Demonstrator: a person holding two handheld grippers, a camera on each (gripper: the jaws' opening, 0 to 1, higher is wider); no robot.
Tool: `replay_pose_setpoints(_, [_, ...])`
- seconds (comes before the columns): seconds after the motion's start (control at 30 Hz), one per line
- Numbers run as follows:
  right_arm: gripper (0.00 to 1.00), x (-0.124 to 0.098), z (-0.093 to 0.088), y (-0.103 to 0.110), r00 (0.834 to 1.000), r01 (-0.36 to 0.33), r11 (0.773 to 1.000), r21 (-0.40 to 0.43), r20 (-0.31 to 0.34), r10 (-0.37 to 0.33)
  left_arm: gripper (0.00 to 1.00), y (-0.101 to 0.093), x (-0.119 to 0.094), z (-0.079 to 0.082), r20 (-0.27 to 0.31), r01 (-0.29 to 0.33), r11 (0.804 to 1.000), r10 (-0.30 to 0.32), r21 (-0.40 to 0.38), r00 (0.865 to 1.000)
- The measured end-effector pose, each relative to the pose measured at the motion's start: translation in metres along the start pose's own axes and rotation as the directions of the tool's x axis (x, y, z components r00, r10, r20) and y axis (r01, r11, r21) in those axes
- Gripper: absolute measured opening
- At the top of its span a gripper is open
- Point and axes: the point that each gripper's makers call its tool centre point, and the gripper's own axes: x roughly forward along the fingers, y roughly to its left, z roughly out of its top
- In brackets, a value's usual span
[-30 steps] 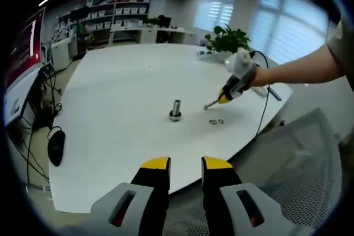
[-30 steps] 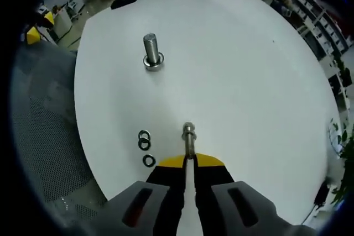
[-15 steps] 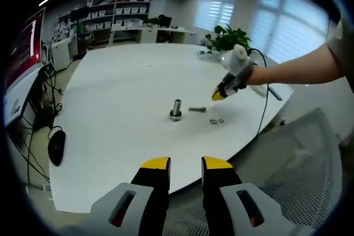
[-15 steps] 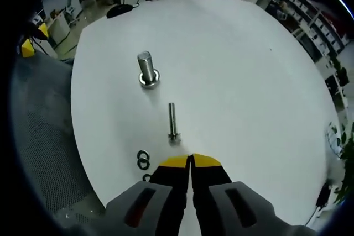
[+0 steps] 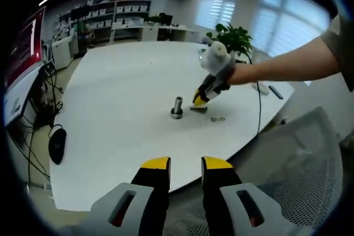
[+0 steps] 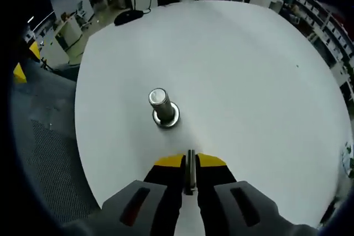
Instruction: Place the washer onto the threaded stud by aligning its center hole with the stud, sliding it down to the base, and recovering from edge contact or off-axis alignment until the washer reaches the visible bottom stop.
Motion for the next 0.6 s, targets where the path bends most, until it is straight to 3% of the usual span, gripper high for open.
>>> replay_pose_setpoints(0.3, [0.14, 0.011, -0.006, -0.003, 0.999, -0.022, 1.000, 0.004, -0.043, 0.022, 0.20, 0.001, 0.000, -0.001, -0.005, -0.005, 1.000, 0.005, 0.000, 1.000])
replay_pose_setpoints(0.6, [0.11, 0.015, -0.007, 0.001, 0.997, -0.013, 0.998, -0.066, -0.079, 0.008, 0.20, 0.001, 0.001, -0.001, -0.007, -0.005, 1.000, 0.005, 0.001, 1.000])
